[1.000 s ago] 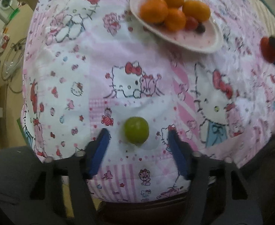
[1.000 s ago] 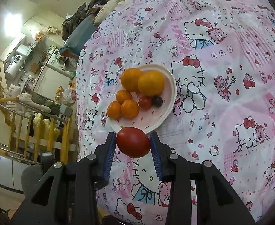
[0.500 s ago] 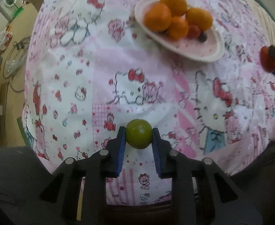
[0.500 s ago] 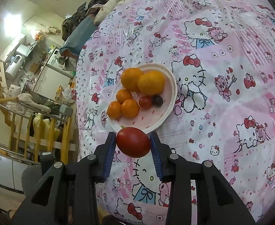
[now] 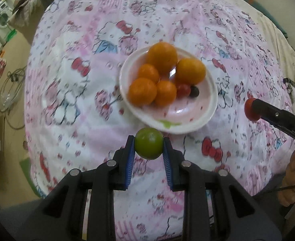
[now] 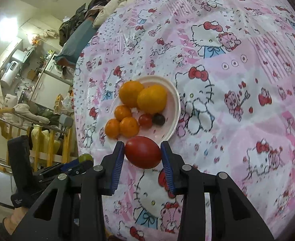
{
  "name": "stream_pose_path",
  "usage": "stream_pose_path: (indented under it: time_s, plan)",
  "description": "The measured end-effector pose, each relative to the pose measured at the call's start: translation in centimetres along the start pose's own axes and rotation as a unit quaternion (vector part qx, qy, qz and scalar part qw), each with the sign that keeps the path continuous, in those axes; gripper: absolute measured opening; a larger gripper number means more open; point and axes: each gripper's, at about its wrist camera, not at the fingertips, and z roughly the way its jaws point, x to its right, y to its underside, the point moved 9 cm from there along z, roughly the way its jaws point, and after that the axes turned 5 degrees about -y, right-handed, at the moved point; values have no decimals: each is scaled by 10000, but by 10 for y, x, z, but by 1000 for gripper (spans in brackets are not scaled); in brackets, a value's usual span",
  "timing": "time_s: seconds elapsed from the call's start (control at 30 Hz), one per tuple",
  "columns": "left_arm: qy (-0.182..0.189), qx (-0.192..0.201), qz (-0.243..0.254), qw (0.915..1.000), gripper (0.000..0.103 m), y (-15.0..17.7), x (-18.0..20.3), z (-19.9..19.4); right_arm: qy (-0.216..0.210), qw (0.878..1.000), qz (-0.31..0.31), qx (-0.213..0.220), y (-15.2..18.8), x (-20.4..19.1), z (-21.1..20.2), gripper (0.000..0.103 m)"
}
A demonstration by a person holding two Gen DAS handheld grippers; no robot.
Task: Organize fruits
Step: 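Lower the tomato and lime onto the plate and open both tools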
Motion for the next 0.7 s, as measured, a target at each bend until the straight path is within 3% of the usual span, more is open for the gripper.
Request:
stream_pose_path:
  time_s: [0.27, 0.7]
  plan:
    - [276, -198, -69, 9994, 23, -15, 25, 33, 236, 9992, -124, -303, -24, 12, 32, 39]
    - [254, -368, 55, 9990, 24, -24, 42, 60, 408, 9959, -224, -775, -29, 26, 78, 39]
